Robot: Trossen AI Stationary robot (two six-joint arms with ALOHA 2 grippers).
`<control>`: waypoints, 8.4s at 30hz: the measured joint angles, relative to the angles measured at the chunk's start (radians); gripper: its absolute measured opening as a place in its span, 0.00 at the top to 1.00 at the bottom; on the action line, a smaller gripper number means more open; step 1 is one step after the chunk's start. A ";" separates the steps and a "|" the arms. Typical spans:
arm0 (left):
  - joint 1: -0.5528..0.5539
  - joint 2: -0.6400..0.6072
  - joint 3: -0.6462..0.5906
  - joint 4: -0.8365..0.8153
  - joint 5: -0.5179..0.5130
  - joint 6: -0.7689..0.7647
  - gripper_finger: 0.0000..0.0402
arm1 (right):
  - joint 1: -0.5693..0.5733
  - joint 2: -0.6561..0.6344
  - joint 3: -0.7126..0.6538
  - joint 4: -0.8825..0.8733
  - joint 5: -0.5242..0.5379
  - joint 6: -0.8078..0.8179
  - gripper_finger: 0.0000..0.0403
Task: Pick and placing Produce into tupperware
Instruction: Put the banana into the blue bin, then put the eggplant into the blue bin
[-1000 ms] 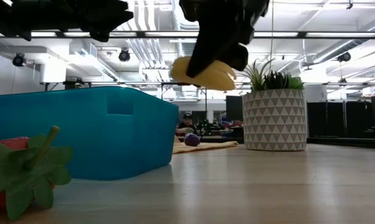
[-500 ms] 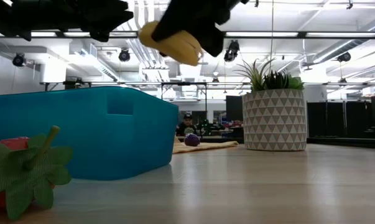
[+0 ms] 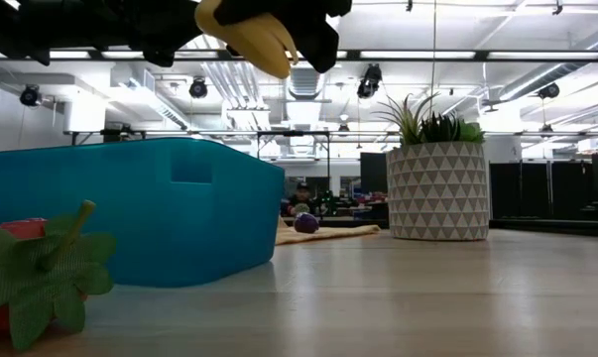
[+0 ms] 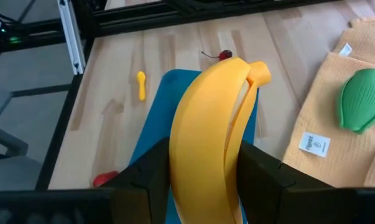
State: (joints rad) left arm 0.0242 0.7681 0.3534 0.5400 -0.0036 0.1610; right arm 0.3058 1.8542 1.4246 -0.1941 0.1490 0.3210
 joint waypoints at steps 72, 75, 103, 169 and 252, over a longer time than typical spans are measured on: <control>0.000 0.010 0.000 0.002 0.000 0.001 0.56 | -0.036 0.286 0.096 0.046 -0.122 0.019 0.64; 0.000 0.011 0.000 0.001 0.000 0.001 0.56 | -0.037 0.286 0.096 0.045 -0.122 0.018 0.64; 0.000 0.010 0.000 0.001 0.000 0.001 0.56 | -0.040 0.286 0.096 0.042 -0.121 -0.018 0.55; 0.000 0.015 -0.016 -0.008 0.028 -0.050 0.56 | -0.071 -0.296 0.177 -0.403 0.350 -0.316 0.56; 0.000 0.019 -0.019 0.004 0.026 -0.049 0.56 | -0.412 -0.134 0.773 -0.770 0.494 -0.053 0.04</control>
State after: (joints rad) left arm 0.0238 0.7869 0.3348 0.5438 0.0227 0.1116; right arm -0.1058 1.7204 2.1978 -0.9642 0.6432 0.2678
